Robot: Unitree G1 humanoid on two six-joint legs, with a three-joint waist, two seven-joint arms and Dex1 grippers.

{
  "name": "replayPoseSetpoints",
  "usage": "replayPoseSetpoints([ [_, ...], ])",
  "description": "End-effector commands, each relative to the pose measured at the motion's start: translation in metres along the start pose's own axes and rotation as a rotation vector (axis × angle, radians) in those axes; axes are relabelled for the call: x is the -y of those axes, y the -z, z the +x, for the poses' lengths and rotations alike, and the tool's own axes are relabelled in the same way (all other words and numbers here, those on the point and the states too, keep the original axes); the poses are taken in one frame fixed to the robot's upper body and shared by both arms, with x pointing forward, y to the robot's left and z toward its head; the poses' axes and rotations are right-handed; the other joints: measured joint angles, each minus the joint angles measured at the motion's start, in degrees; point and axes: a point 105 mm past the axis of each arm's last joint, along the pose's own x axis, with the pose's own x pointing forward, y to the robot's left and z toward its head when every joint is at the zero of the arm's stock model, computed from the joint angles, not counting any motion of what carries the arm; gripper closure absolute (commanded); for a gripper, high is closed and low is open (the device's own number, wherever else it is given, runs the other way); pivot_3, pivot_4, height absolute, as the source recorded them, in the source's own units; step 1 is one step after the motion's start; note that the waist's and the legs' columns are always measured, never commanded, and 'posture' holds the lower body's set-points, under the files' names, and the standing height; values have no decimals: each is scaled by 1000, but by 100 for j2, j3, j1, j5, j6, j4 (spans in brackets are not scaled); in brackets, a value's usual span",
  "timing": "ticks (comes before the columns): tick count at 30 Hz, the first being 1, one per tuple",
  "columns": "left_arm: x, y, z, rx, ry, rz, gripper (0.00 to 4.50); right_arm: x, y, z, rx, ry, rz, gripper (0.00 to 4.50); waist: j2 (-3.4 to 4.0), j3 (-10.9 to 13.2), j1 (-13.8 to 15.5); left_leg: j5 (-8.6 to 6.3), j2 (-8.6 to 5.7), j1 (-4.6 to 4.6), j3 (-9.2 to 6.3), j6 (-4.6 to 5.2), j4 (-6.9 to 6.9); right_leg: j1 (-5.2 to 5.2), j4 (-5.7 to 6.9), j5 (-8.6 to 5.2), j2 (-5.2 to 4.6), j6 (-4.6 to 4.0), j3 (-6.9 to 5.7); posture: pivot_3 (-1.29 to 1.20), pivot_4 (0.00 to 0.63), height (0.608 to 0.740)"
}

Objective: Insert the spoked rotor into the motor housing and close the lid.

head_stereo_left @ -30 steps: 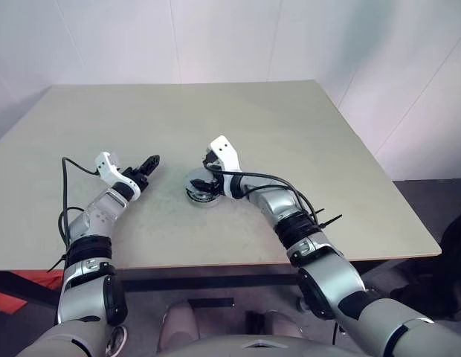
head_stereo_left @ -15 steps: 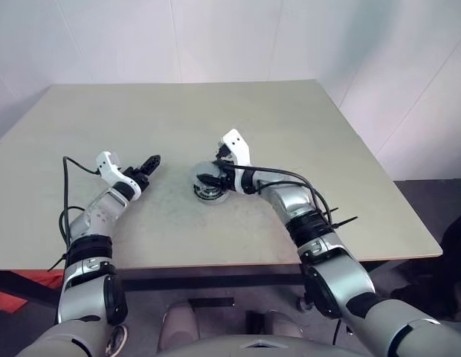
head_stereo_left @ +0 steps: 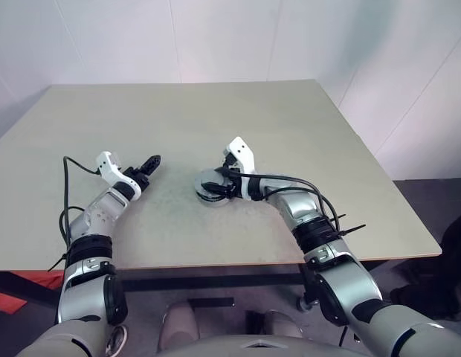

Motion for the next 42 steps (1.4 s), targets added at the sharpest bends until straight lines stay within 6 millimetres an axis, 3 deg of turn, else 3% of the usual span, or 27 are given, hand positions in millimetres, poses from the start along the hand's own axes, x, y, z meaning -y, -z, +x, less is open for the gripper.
replayPoseSetpoints([
  [1, 10, -14, 3, 33, 33, 32, 573, -3, -10, 1, 35, -16, -54, 1438, 0, 0, 0, 0, 0, 0, 0, 0, 0, 0, 0, 0, 0, 0, 0, 0, 0, 740],
  [10, 10, -15, 4, 32, 33, 34, 573, -8, 6, -5, -11, -60, -63, 1438, -1, -1, 0, 0, 0, 4, 0, 1, 2, 4, 0, 0, 0, 0, 0, 0, 0, 740],
  [20, 11, -14, 3, 30, 37, 38, 573, 6, 12, -2, -37, 18, -32, 1438, -2, -1, -3, -1, 1, 11, 0, 2, 4, 10, 2, 0, 0, 0, 0, 0, 0, 740],
  [26, 11, -14, 3, 30, 36, 37, 573, 14, -2, -2, 17, 57, -23, 1438, -1, -1, -11, -10, 3, 43, 0, 17, 5, 34, 3, -17, 0, 30, -1, 0, 0, 740],
  [33, 11, -13, 3, 27, 35, 35, 573, 17, -2, 0, 21, 89, -47, 1438, -1, -1, -6, -9, 4, 41, 0, 17, 15, 38, 3, -16, 0, 30, -1, 0, 0, 740],
  [42, 11, -10, 3, 18, 37, 35, 573, 1, -38, -8, 208, 1, -40, 1438, -1, -1, 1, -14, 6, 14, 0, 26, 23, 24, 3, 8, 0, -10, -1, 0, 0, 740],
])
